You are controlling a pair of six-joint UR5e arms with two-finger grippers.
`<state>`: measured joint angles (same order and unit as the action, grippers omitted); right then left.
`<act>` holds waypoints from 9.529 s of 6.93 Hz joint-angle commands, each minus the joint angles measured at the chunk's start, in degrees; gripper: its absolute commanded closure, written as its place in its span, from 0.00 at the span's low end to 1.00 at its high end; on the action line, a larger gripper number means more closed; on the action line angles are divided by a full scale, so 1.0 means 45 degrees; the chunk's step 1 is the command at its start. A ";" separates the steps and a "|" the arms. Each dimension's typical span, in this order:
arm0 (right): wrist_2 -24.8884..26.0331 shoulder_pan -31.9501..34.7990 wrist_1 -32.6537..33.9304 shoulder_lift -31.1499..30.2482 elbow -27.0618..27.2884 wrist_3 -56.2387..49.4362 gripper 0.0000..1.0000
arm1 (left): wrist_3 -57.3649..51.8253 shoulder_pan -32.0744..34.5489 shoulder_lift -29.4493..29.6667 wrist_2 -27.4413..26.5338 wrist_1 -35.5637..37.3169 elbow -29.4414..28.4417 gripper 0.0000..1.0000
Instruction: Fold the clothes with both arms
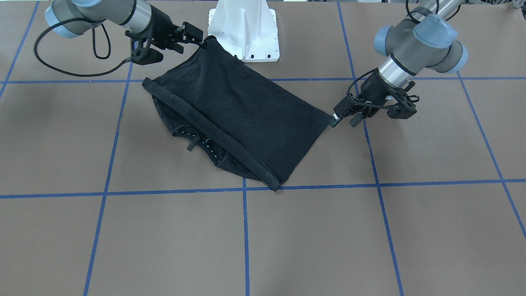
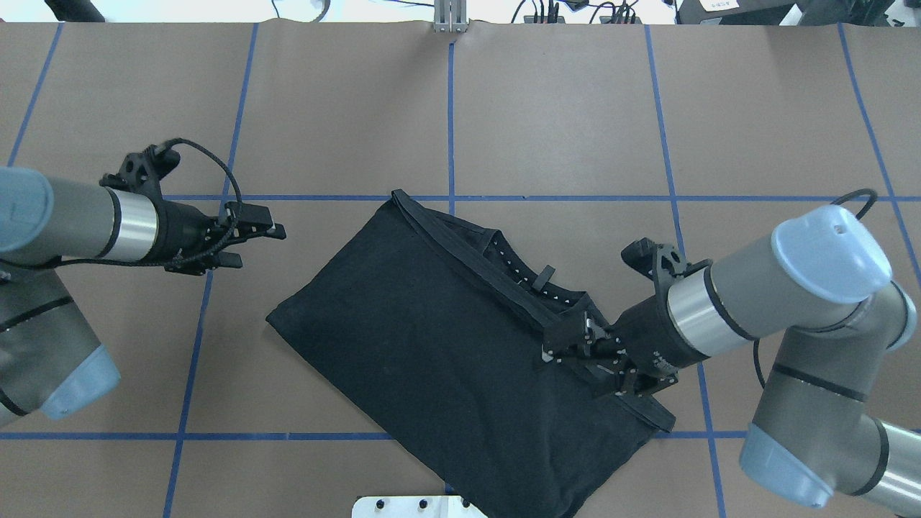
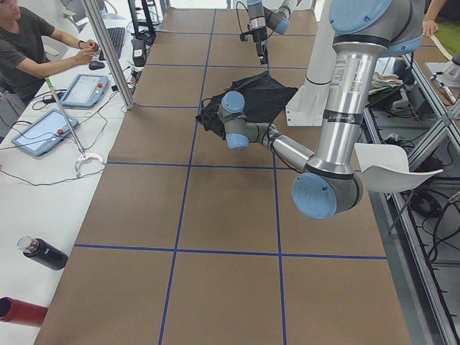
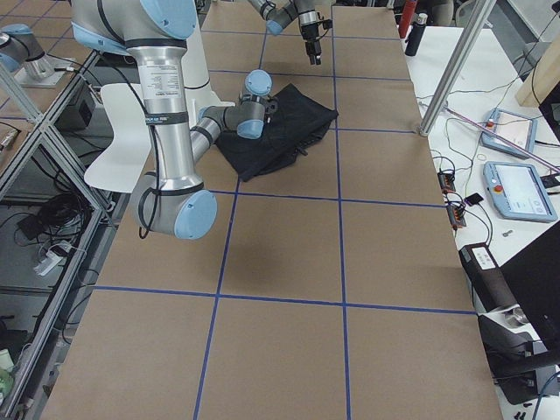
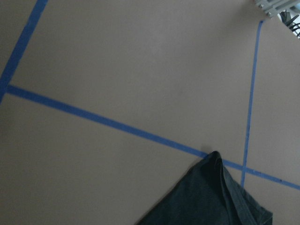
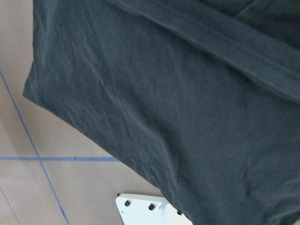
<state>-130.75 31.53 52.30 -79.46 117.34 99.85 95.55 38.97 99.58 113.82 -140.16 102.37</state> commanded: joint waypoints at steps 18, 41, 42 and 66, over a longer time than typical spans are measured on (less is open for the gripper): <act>0.0676 0.1313 0.0019 0.0333 -0.0138 -0.0022 0.00 | 0.0836 -0.2176 -0.0487 -0.1465 0.0091 -0.0543 1.00; 0.3146 0.1260 0.1376 0.1051 -0.0997 -0.2811 0.00 | -0.2124 0.2079 0.6394 -0.3464 -0.1120 -0.7541 0.00; 0.3891 0.0829 0.3533 0.2216 -0.0978 -0.3298 0.00 | -0.2616 0.2256 0.5400 -0.3070 -0.1100 -0.6354 0.00; 0.8664 -0.3922 0.8162 0.4337 -0.3380 -0.7092 0.00 | -0.4574 0.2551 0.1308 -0.1289 -0.1256 -0.2319 0.00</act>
<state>-91.74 14.09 88.32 -60.01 102.11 67.94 74.90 50.45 105.47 107.99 -145.81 91.83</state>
